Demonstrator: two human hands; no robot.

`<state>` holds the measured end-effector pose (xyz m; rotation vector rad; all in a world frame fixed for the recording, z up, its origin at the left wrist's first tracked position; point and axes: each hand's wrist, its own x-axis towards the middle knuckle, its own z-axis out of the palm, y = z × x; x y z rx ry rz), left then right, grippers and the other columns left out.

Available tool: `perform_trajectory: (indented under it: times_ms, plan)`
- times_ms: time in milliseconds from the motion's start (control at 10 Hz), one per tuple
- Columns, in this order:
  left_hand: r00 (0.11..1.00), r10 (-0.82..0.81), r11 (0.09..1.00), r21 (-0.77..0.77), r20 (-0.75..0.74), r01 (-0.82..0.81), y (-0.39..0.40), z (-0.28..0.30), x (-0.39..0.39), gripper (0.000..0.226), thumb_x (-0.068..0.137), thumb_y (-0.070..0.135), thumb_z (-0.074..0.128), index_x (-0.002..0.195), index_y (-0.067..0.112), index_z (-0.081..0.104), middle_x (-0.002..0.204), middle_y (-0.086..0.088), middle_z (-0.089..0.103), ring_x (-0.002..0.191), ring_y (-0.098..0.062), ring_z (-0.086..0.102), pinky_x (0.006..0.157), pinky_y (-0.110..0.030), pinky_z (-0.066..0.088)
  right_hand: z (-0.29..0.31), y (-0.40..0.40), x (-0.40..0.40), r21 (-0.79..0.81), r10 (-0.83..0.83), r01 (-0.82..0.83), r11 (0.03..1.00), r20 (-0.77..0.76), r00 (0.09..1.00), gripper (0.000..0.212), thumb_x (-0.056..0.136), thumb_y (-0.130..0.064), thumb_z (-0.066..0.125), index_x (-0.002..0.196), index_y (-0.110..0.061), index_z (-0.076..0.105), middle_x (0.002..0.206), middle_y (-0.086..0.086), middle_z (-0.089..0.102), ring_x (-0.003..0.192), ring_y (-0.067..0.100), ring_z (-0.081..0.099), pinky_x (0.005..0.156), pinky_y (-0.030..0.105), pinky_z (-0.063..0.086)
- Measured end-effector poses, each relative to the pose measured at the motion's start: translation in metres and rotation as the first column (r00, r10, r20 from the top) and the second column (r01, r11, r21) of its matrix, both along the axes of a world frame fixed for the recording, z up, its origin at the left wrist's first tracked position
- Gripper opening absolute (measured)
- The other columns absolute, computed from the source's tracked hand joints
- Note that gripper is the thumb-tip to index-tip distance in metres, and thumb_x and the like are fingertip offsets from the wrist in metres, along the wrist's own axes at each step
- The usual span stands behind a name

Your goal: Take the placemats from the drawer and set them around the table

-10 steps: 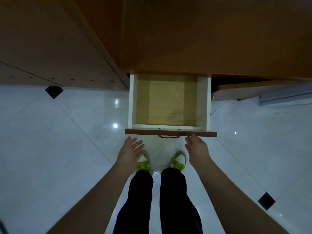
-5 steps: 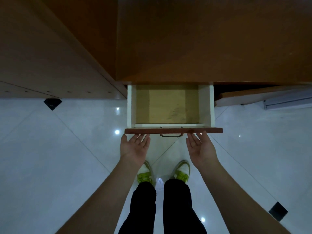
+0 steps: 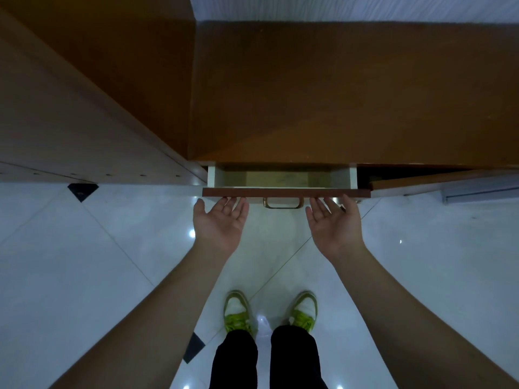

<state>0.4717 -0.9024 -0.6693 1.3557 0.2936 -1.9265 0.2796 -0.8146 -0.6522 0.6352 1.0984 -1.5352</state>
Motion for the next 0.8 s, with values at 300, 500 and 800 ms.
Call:
perform_trajectory:
  times_ms: [300, 500, 800]
  plan:
    - [0.999, -0.015, 0.998, -0.060, -0.034, 0.013, -0.041, -0.002, -0.020, 0.077, 0.102, 0.059, 0.026, 0.156, 0.006, 0.017, 0.160, -0.017, 0.027, 0.147, -0.034, 0.030, 0.120, -0.046, 0.027, -0.009, -0.041, -0.017, -0.069, -0.061, 0.062, 0.996, 0.014, 0.998, 0.070, 0.101, -0.052, 0.032, 0.153, -0.006, 0.023, 0.152, 0.014, 0.038, 0.142, 0.024, 0.036, 0.120, 0.038, 0.024]
    - [0.999, -0.021, 0.996, -0.083, -0.043, 0.018, -0.051, -0.003, -0.026, 0.075, 0.102, 0.059, 0.023, 0.157, 0.009, 0.019, 0.160, -0.016, 0.028, 0.147, -0.033, 0.030, 0.118, -0.047, 0.028, -0.013, -0.052, -0.027, -0.079, -0.071, 0.074, 0.994, 0.042, 0.997, 0.077, 0.099, -0.058, 0.029, 0.153, -0.005, 0.020, 0.154, 0.015, 0.034, 0.143, 0.026, 0.034, 0.120, 0.039, 0.022]
    - [0.991, -0.105, 0.990, -0.104, -0.080, 0.096, -0.047, 0.002, -0.019, 0.078, 0.100, 0.062, 0.024, 0.157, 0.009, 0.016, 0.161, -0.016, 0.026, 0.148, -0.032, 0.027, 0.119, -0.048, 0.026, -0.007, -0.044, -0.032, -0.047, 0.057, -0.054, 0.997, 0.046, 0.997, 0.074, 0.101, -0.056, 0.026, 0.153, -0.004, 0.020, 0.156, 0.015, 0.033, 0.144, 0.026, 0.033, 0.120, 0.040, 0.021]
